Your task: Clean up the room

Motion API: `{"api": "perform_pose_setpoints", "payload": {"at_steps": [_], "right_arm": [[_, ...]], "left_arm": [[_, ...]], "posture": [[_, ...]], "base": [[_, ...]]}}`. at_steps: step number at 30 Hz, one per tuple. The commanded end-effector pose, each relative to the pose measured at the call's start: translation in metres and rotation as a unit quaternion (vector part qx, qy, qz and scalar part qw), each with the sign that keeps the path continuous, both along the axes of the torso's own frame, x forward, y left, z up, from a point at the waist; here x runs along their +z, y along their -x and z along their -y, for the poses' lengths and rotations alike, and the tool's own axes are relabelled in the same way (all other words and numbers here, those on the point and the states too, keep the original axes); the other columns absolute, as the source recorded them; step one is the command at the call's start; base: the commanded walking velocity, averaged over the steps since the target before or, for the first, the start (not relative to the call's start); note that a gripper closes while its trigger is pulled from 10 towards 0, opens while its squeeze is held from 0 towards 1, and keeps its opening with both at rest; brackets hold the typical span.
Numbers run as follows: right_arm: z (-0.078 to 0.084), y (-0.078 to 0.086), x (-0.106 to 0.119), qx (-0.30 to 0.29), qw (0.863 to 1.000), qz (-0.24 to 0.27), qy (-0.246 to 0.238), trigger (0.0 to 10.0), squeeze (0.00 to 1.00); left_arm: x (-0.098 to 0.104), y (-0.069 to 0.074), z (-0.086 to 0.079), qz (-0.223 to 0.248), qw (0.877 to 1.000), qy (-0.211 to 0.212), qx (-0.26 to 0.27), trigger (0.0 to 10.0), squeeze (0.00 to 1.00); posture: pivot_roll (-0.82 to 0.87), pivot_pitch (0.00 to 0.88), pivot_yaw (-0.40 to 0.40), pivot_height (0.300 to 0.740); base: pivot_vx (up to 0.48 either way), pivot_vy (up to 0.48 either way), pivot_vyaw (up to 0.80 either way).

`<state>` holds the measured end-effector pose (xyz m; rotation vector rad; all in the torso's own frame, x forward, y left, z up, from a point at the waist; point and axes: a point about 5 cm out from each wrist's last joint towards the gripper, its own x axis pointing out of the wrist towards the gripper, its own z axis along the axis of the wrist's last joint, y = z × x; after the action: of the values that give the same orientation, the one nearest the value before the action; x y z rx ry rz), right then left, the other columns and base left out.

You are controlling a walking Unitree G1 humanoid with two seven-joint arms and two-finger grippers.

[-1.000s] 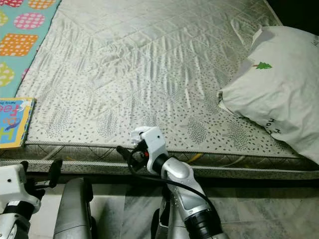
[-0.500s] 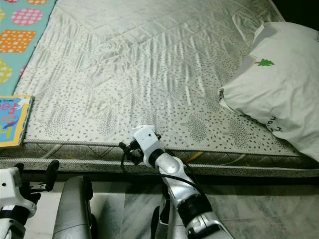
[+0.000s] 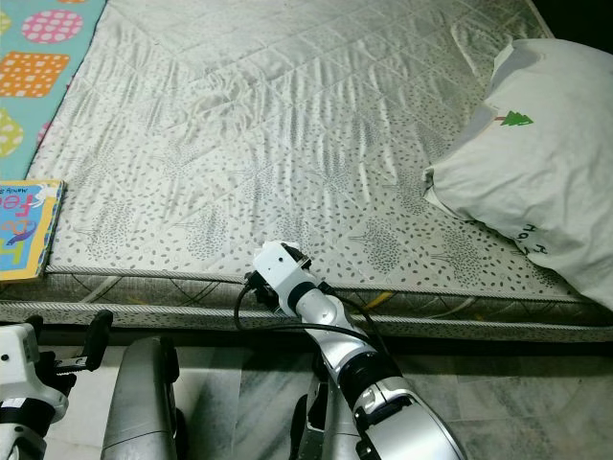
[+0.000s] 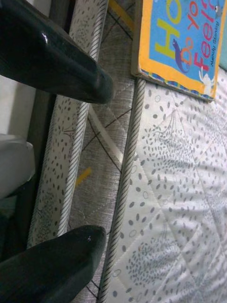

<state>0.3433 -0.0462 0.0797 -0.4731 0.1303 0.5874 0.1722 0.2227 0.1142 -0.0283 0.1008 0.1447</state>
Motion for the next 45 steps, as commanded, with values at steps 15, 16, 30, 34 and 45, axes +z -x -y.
{"api": "perform_pose_setpoints", "payload": {"at_steps": [15, 16, 30, 34, 45], "right_arm": [[0.027, -0.008, -0.008, -0.073, 0.996, -0.018, 0.04, 0.0, 0.0], [0.026, -0.008, -0.008, -0.072, 0.996, -0.018, 0.039, 0.0, 0.0], [0.025, -0.009, -0.007, -0.068, 0.997, -0.019, 0.04, 0.0, 0.0], [0.025, -0.009, -0.006, -0.067, 0.997, -0.019, 0.04, 0.0, 0.0], [0.028, -0.013, 0.001, -0.089, 0.992, -0.061, -0.071, 0.0, 0.0]], "left_arm": [[0.003, -0.007, 0.017, 0.018, 0.997, 0.029, -0.064, 10.0, 0.0], [0.004, -0.008, 0.02, 0.019, 0.997, 0.03, -0.072, 10.0, 0.0], [0.004, -0.014, 0.027, 0.028, 0.995, 0.034, -0.094, 10.0, 0.0], [0.005, -0.016, 0.031, 0.034, 0.993, 0.03, -0.107, 10.0, 0.0], [0.002, -0.021, 0.033, 0.038, 0.993, 0.03, -0.106, 10.0, 0.0]], "posture": [[0.23, 0.297, -0.138, 0.544], [0.23, 0.295, -0.139, 0.544], [0.22, 0.277, -0.15, 0.544], [0.21, 0.272, -0.153, 0.544], [0.18, 0.242, -0.152, 0.544]], "base": [[0.0, 0.0, 0.0], [0.0, 0.0, 0.0], [0.0, 0.0, 0.0], [0.0, 0.0, 0.0], [0.0, 0.0, 0.0]]}}
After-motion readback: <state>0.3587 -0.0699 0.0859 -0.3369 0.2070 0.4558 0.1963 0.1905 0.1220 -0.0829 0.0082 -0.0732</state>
